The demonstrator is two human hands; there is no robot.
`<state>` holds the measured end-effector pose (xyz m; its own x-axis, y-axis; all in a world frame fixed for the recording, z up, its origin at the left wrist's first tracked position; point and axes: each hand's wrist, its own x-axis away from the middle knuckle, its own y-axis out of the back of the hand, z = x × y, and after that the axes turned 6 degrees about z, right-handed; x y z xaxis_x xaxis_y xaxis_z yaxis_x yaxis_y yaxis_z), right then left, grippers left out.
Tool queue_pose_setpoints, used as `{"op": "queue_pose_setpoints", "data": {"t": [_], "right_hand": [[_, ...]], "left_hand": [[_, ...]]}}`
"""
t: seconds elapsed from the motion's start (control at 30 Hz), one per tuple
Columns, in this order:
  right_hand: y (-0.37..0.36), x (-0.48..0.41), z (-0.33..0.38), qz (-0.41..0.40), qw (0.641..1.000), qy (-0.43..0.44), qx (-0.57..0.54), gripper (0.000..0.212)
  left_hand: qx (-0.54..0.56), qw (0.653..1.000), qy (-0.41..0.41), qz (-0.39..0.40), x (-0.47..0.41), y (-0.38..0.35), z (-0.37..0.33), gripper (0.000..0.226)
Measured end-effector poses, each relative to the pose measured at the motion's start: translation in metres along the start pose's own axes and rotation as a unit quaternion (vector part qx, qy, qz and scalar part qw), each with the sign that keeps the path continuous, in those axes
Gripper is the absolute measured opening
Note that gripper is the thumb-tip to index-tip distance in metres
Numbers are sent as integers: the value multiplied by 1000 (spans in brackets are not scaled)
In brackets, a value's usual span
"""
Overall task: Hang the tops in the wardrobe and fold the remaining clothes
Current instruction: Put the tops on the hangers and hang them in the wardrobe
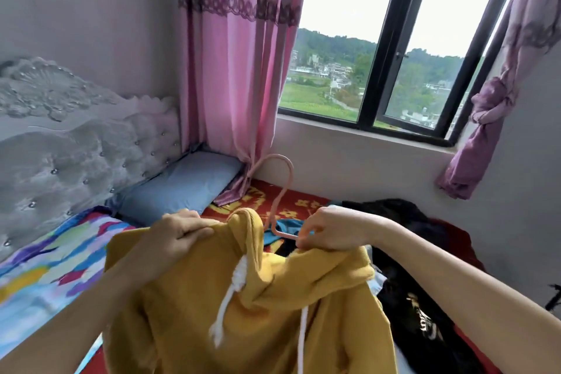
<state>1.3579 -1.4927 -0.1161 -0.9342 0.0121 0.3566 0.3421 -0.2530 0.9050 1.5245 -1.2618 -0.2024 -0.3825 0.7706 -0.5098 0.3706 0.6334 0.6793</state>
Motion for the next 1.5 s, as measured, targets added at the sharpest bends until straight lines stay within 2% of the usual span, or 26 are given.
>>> {"op": "queue_pose_setpoints", "data": {"t": [0.1, 0.13, 0.3, 0.37, 0.4, 0.5, 0.57, 0.63, 0.67, 0.73, 0.8, 0.87, 0.9, 0.97, 1.0, 1.07, 1.13, 1.23, 1.27, 1.3, 1.33, 1.37, 1.4, 1.43, 1.47, 1.5], "right_hand": [[-6, -4, 3, 80, 994, 5, 75, 25], [-4, -3, 2, 81, 993, 8, 80, 25], [3, -15, -4, 14, 977, 21, 212, 13], [1, -27, 3, -39, 970, 28, 240, 18], [0, -34, 9, -73, 969, 30, 233, 24], [0, -53, 27, -164, 972, 67, 152, 32], [0, -64, 36, -205, 970, 111, 64, 29], [-4, -74, 48, -237, 957, 164, -1, 24], [-6, -78, 58, -250, 949, 188, -26, 21], [-7, -86, 73, -266, 936, 221, -65, 20], [-9, -92, 87, -260, 929, 248, -90, 20], [-11, -96, 98, -253, 924, 263, -112, 19], [-12, -99, 107, -250, 921, 276, -114, 20], [-17, -104, 118, -248, 921, 272, -124, 28], [-21, -108, 124, -249, 924, 260, -130, 30], [-28, -113, 138, -254, 926, 243, -135, 26], [-37, -113, 158, -255, 925, 253, -127, 24], [-59, -101, 201, -235, 909, 320, -123, 30], [-69, -96, 215, -230, 903, 342, -117, 33], [-80, -90, 232, -228, 895, 367, -114, 35], [-91, -87, 245, -217, 890, 385, -116, 34], [-102, -84, 259, -204, 883, 405, -122, 32], [-113, -80, 275, -187, 876, 425, -127, 30], [-121, -78, 289, -177, 870, 440, -136, 26], [-123, -77, 298, -173, 866, 447, -142, 23], [-129, -73, 313, -168, 857, 466, -140, 21]], "left_hand": [[16, 999, 35, 5, 19, 20, 10, 14], [18, 999, 44, 3, 29, 28, 15, 26], [65, 986, 142, -55, 80, 66, 43, 51], [70, 979, 174, -81, 92, 69, 46, 27], [93, 973, 192, -90, 97, 71, 47, 8], [104, 966, 202, -121, 117, 80, 42, 45], [99, 963, 217, -127, 131, 92, 36, 52], [97, 961, 214, -148, 144, 106, 24, 25], [101, 954, 234, -155, 151, 116, 19, 23], [84, 959, 246, -110, 158, 134, 8, 72], [53, 972, 226, -28, 160, 145, -6, 81], [-21, 980, 197, 31, 160, 149, -16, 71], [-99, 977, 186, 36, 166, 152, -25, 62], [-179, 966, 184, -35, 174, 148, -40, 36], [-234, 953, 170, -92, 180, 142, -48, 27], [-420, 888, 99, -160, 200, 128, -69, 34], [-507, 844, 85, -151, 233, 116, -90, 29], [-532, 825, 177, -68, 294, 118, -116, 18], [-507, 832, 218, -63, 314, 122, -123, 18], [-439, 849, 286, -68, 331, 125, -136, 29], [-372, 862, 321, -124, 341, 127, -149, 41], [-349, 854, 348, -167, 354, 131, -157, 41], [-306, 844, 393, -197, 367, 133, -170, 31], [-322, 822, 439, -167, 381, 134, -177, 17], [-269, 808, 495, -170, 384, 137, -183, 17], [-270, 787, 531, -163, 397, 137, -192, 33]]}}
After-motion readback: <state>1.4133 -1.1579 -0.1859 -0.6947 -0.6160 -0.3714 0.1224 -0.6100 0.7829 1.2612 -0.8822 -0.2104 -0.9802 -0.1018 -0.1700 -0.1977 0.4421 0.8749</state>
